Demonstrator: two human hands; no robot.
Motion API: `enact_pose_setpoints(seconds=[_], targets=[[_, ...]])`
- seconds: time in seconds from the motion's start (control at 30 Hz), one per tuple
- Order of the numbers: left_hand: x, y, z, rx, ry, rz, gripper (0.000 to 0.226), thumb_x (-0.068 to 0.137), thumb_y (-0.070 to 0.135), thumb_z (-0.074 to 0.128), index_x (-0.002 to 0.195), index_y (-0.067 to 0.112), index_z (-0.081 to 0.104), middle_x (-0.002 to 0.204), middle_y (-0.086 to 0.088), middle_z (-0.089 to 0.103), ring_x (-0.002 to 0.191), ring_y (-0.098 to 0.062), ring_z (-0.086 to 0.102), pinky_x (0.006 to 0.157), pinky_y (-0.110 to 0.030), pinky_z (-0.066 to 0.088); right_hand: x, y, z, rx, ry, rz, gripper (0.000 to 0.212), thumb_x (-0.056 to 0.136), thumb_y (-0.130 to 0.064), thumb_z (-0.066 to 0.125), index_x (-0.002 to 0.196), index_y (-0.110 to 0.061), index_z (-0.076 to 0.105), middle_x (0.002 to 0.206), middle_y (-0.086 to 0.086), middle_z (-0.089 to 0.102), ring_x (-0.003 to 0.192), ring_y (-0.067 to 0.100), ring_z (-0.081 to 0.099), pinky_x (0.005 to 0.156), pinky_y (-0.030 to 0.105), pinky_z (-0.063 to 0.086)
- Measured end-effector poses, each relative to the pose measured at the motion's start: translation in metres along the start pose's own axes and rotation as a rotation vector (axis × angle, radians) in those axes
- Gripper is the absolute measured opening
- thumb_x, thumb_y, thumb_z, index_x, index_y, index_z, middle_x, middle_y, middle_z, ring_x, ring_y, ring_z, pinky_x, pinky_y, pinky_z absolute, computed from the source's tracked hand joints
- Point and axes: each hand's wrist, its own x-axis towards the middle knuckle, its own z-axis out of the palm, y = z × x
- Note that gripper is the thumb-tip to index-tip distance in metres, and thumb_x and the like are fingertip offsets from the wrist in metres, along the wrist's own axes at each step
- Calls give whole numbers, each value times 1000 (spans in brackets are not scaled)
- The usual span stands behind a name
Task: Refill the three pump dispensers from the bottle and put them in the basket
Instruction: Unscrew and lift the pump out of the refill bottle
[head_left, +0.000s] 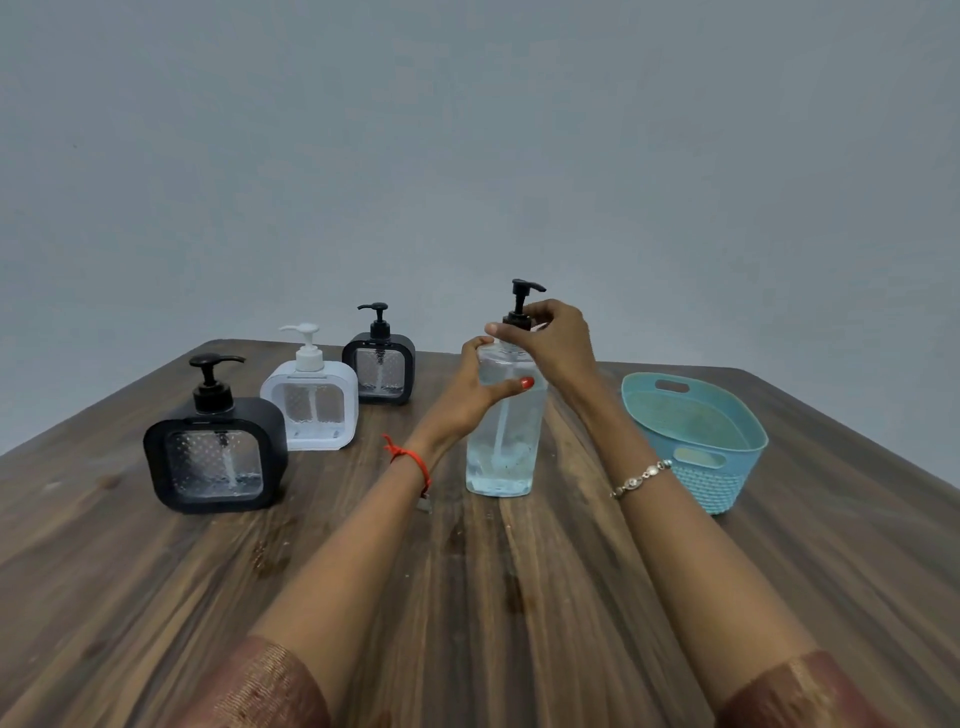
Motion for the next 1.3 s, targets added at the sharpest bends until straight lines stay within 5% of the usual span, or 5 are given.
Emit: enact_pose_setpoints(seconds=[0.23, 0.47, 0.67, 0.83, 1.3], targets=[[-1, 0, 0, 4, 15, -12, 74, 81, 29, 70, 137, 19, 25, 135, -5, 46, 120, -18, 48, 95, -26, 39, 14, -1, -29, 221, -251, 165, 40, 81, -1, 64, 120, 1, 56, 111, 11, 66, 104, 20, 60, 93, 34, 38], [-1, 1, 1, -19, 18, -16, 73, 81, 28, 70, 137, 19, 24, 134, -4, 46, 121, -19, 48, 99, -29, 41, 4, -12, -18, 13, -171, -9, 28, 71, -22, 79, 89, -2, 71, 79, 5, 69, 70, 7, 62, 63, 16, 48], [-4, 4, 2, -9, 28, -9, 71, 83, 24, 68, 138, 18, 23, 133, -5, 44, 118, -19, 47, 90, -23, 42, 13, -22, -31, 27, -255, 79, 32, 78, 5, 66, 110, 3, 63, 94, 9, 64, 81, 11, 59, 72, 18, 41], [-4, 4, 4, -45, 40, 0, 68, 82, 21, 69, 134, 18, 27, 133, -5, 46, 119, -17, 48, 89, -19, 43, 9, -16, -24, 4, -316, 49, 25, 78, -12, 73, 99, 0, 69, 91, 8, 67, 78, 10, 62, 67, 12, 48], [-6, 3, 4, -24, 39, -22, 83, 81, 27, 69, 144, 16, 16, 143, -5, 39, 126, -18, 44, 99, -26, 38, 23, -32, -43, 41, -403, 20, 23, 91, -17, 57, 110, -6, 64, 108, 6, 68, 98, 11, 59, 84, 34, 38]])
